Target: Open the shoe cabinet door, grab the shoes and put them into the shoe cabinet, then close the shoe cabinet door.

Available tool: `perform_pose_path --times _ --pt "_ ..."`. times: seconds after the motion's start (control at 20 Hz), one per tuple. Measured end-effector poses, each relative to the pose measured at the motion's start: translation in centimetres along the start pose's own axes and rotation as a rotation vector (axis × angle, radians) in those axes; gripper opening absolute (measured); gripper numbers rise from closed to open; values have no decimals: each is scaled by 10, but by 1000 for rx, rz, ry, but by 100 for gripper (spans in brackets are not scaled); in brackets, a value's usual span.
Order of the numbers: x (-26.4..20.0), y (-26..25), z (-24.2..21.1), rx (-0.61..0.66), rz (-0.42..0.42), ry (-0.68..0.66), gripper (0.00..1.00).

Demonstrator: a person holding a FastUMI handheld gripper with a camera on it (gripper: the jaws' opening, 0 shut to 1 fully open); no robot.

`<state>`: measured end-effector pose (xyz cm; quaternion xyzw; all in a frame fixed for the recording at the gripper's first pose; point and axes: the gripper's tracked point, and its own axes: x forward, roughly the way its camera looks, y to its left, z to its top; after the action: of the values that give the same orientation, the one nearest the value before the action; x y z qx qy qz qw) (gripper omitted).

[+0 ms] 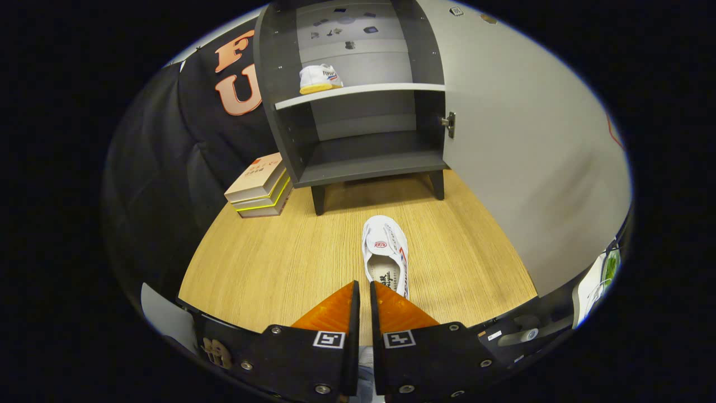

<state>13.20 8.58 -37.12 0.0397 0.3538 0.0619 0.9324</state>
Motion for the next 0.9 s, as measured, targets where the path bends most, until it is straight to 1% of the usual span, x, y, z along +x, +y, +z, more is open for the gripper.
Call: perform_pose_path --times 0.1,0.4,0.55,0.6,0.75,0.8,0.9 --pt "22 -2 -7 -24 8 40 13" --pt "88 0 -24 -34 48 138 14" --pt "118 1 -28 -21 51 165 15" --pt "125 4 -28 -7 65 176 16" --pt "148 4 -22 9 63 163 18" --pt "156 1 -19 3 50 152 19" --pt "166 6 -17 30 63 136 18"
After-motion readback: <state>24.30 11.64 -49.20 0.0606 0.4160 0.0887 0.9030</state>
